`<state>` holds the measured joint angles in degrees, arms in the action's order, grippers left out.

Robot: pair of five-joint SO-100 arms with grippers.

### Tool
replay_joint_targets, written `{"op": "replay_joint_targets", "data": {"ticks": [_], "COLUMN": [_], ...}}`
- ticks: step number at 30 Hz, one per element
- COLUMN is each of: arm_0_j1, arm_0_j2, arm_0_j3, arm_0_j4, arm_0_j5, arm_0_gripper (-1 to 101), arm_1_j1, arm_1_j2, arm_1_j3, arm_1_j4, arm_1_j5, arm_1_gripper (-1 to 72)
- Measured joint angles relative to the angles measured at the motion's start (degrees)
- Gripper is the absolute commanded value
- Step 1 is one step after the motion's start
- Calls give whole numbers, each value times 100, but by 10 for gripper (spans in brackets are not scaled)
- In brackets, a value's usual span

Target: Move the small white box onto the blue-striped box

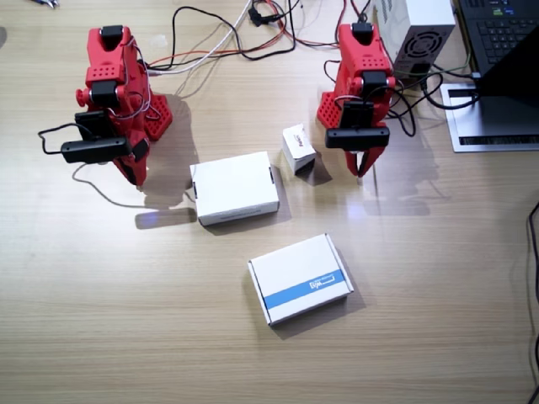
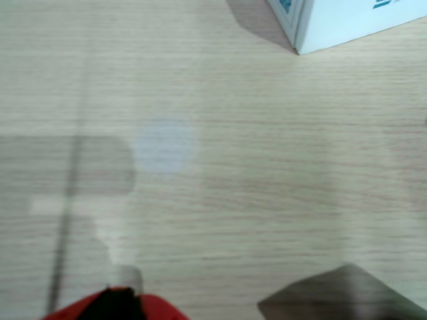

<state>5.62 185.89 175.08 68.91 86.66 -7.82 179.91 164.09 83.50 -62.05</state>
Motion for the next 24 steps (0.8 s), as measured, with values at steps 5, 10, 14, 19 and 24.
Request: {"op": "replay_joint_targets", "data": {"ticks": [5,10,14,19,24], "arm_0_j1": [-141,-97,-615,-1151,-1116], "arm_0_j2": [-9,-9,-9,-18,-18], "arm_0_j3": [0,0,0,0,0], "arm_0_j4": [0,0,0,0,0], "arm_0_j5": [-580,-650,-615,-483,-483], "arm_0_gripper": [0,0,0,0,0], "arm_1_j1": [-791,-835,-826,-677,-1582], "arm_1_j2": [0,0,0,-9,-1450], "arm_1_j3": [0,0,-9,-1521,-4482], "arm_1_j4": [18,-9,-53,316,1011], "arm_1_j5": [0,0,-53,-176,237], "arm_1_gripper": [2,2,2,2,6]}}
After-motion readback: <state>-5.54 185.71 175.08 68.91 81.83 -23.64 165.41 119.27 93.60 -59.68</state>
